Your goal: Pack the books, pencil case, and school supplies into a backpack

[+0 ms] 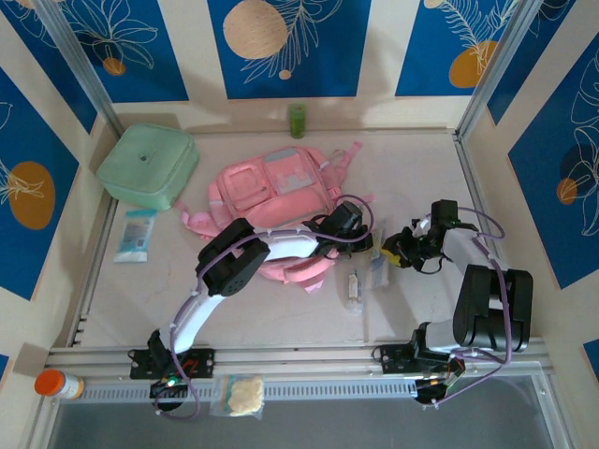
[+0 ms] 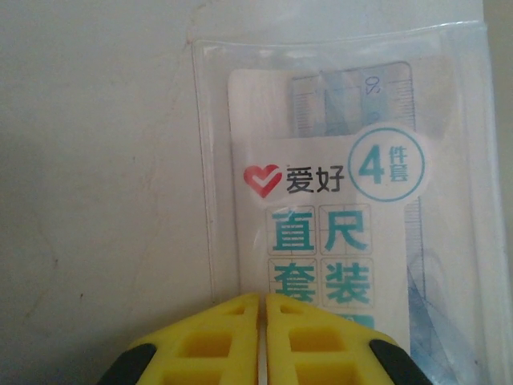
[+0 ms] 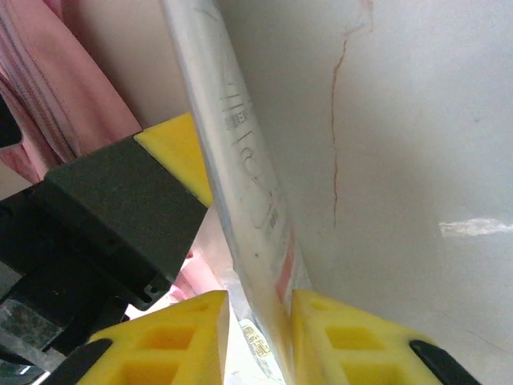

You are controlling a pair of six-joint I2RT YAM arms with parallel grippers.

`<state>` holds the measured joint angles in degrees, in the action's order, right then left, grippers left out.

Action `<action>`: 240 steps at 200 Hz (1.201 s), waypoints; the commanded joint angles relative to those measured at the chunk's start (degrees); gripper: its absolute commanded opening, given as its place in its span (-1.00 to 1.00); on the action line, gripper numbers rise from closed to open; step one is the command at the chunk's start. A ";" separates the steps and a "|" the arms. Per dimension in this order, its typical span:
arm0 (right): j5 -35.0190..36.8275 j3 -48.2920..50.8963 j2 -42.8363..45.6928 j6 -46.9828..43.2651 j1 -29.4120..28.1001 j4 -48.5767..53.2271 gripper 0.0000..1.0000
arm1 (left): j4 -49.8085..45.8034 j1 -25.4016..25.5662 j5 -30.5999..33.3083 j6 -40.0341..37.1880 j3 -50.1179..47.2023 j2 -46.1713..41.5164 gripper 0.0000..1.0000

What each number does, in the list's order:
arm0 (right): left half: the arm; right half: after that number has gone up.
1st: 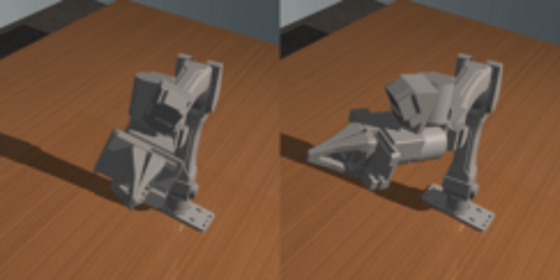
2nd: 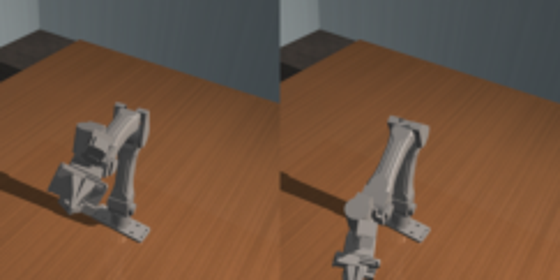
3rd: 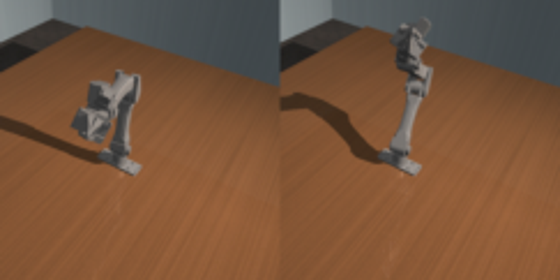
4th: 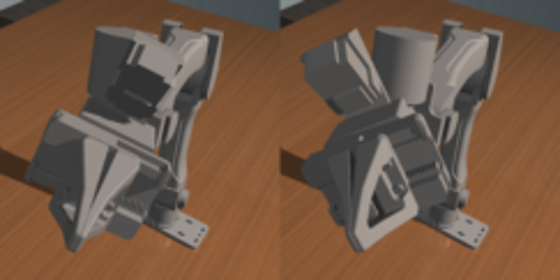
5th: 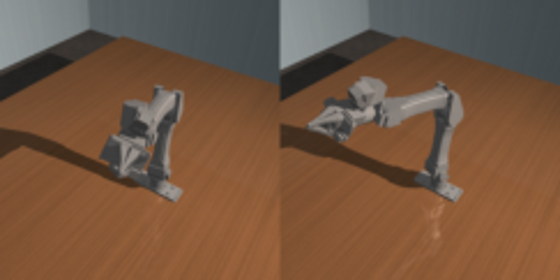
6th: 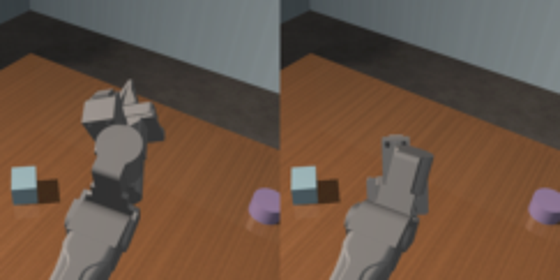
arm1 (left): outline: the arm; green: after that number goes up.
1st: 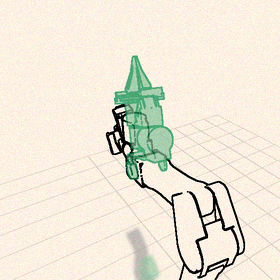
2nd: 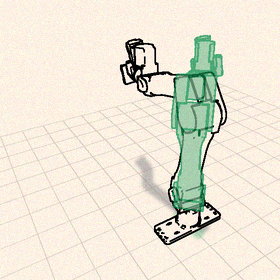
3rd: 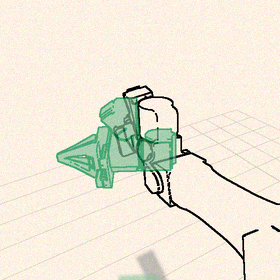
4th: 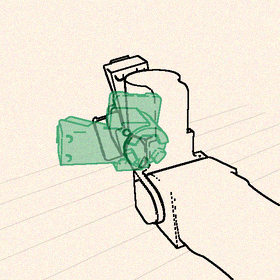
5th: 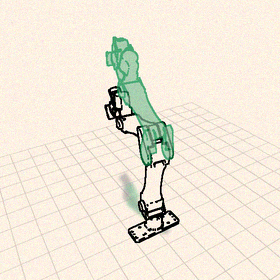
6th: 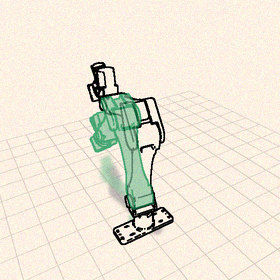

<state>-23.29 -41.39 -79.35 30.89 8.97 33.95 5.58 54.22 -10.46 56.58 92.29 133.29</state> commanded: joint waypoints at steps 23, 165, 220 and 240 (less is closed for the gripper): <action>0.60 -1.22 0.62 -0.84 0.00 1.72 -0.81 | -0.90 -0.87 -1.04 -1.24 -0.45 -1.30 -0.67; -4.94 -5.59 12.50 0.46 4.09 4.98 -1.00 | -22.56 -3.06 4.17 -32.32 -9.35 -27.46 -0.03; -6.79 -5.02 13.71 3.50 1.02 3.22 -1.00 | -37.75 -3.13 24.96 -56.63 -13.52 -32.01 0.02; -6.75 -4.77 13.28 4.89 -0.64 2.25 -1.00 | -36.45 -3.37 27.94 -60.34 -16.01 -32.28 0.11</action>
<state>-27.46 -45.67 -66.94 33.54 9.96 37.01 -26.33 51.46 9.04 6.90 78.94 102.65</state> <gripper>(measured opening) 0.051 0.532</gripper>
